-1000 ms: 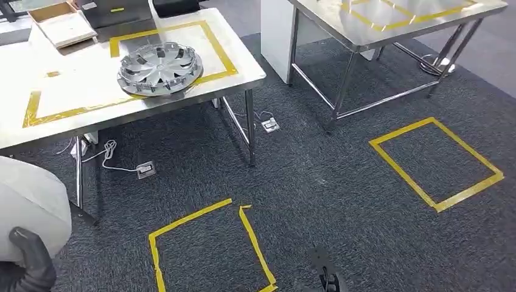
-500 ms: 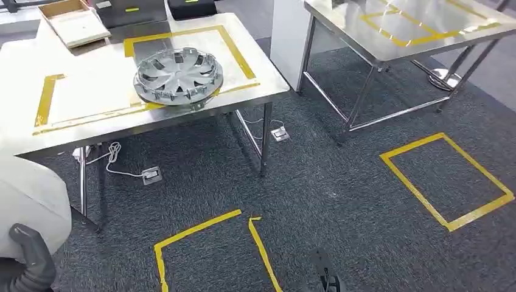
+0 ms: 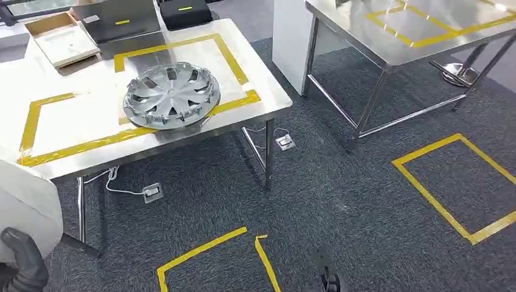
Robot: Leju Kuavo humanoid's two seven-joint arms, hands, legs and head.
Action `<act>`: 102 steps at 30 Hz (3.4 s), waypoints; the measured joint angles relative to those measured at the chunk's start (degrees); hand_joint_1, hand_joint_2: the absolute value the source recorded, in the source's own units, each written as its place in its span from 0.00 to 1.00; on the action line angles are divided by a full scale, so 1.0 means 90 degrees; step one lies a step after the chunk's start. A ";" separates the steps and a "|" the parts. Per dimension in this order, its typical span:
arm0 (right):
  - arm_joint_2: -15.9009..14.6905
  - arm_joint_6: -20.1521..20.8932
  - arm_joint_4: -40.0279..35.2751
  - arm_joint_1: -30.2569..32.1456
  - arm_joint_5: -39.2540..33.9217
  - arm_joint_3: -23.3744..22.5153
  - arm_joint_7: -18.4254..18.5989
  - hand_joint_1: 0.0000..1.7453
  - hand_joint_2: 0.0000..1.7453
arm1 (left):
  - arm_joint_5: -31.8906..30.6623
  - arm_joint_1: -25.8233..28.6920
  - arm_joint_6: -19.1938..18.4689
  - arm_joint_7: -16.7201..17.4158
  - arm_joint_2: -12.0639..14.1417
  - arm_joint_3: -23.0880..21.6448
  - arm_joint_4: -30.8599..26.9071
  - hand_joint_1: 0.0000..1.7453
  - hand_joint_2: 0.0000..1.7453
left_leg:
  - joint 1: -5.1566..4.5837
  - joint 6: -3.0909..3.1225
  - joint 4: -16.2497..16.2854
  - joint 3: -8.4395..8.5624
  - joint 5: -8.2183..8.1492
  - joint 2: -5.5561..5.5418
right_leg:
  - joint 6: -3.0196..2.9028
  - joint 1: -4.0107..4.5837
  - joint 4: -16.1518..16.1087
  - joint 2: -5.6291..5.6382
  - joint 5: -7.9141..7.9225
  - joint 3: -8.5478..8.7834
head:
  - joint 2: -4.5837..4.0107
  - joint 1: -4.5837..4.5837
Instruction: Take the parts from the cabinet and place them on the table.
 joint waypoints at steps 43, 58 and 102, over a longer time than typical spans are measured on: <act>-0.0005 -0.0010 -0.0010 -0.0031 0.0226 -0.0017 -0.0061 0.00 1.00 | -0.2271 0.0181 0.0366 0.0475 0.0037 0.0104 -0.0306 1.00 1.00 | -0.0058 0.0336 -0.1132 0.0296 0.1555 -0.0024 | 0.0302 0.0018 0.1095 -0.0037 -0.0925 -0.0280 | 0.0000 0.0022; -0.0010 0.0000 0.0002 -0.0019 0.0437 -0.0017 0.0083 0.00 1.00 | -0.7037 -0.1906 0.1210 0.3107 0.0928 -0.0124 0.2904 1.00 1.00 | -0.0061 0.0153 -0.1249 0.0778 0.1196 -0.0085 | 0.0208 -0.0076 0.0111 -0.0024 0.0321 -0.0646 | 0.0000 0.0034; 0.0058 0.0012 0.0002 -0.0041 0.0457 -0.0019 0.0114 0.00 0.00 | -0.7431 -0.4238 0.1557 0.4553 0.2790 -0.1025 0.6743 0.00 0.00 | -0.0071 0.0142 -0.1493 0.0940 0.1345 -0.0033 | 0.0245 -0.0067 -0.0121 0.0021 0.0462 -0.0480 | 0.0000 0.0032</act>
